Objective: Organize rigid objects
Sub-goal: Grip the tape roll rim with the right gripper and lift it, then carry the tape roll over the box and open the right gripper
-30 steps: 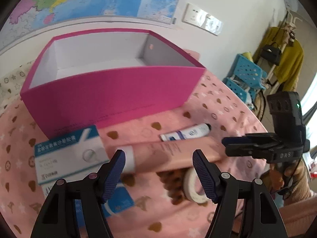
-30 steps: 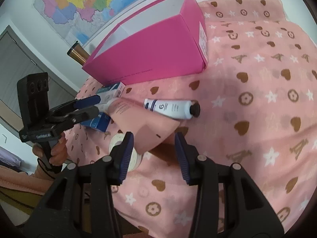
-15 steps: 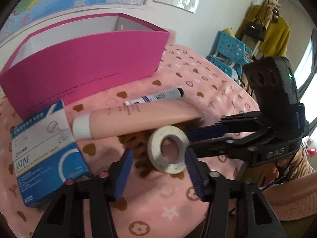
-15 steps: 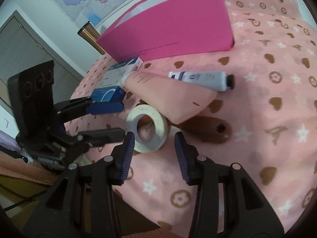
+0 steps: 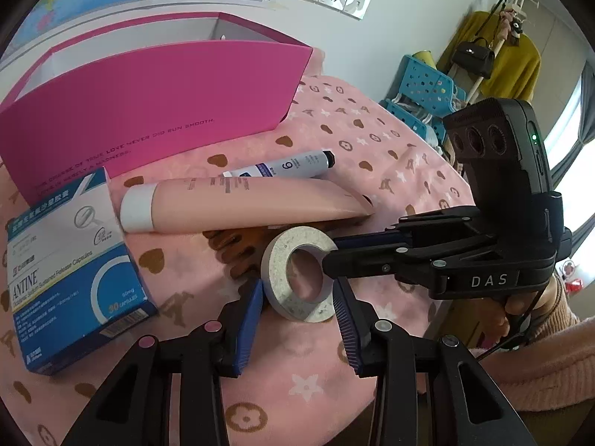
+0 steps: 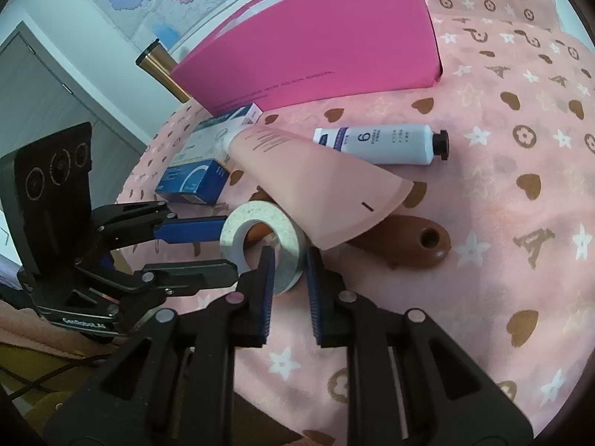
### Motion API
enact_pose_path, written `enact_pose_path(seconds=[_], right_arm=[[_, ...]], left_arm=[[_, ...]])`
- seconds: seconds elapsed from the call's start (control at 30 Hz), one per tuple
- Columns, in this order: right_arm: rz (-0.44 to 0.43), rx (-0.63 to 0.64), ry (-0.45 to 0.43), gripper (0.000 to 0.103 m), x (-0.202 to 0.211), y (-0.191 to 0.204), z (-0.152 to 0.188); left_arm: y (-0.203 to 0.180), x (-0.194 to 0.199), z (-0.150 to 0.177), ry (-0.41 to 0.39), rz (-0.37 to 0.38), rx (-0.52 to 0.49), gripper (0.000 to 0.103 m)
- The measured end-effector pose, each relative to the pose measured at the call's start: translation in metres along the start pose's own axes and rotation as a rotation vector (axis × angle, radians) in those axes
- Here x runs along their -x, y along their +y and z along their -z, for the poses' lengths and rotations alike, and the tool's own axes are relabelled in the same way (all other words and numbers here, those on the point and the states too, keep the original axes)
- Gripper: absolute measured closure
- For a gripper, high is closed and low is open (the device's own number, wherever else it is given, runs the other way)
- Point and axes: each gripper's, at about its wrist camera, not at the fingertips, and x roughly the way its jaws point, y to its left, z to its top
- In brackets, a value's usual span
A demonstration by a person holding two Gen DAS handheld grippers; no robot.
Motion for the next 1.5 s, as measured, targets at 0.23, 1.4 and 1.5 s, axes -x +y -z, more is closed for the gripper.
enact_pose_path(seconds=[0.23, 1.4, 1.5], right_arm=[[-0.008, 0.033, 0.002, 0.083, 0.001, 0.014, -0.001], [0.094, 0.197, -0.277, 0.083, 0.067, 0.025, -0.143], [0.111, 0.184, -0.267, 0.083, 0.062, 0.016, -0.157]], left_arm=[[-0.003, 0.017, 0.004, -0.026, -0.009, -0.013, 0.064], [0.028, 0.039, -0.154, -0.231, -0.09, -0.005, 0.064], [0.034, 0.029, -0.165, -0.214, -0.088, 0.008, 0.064]])
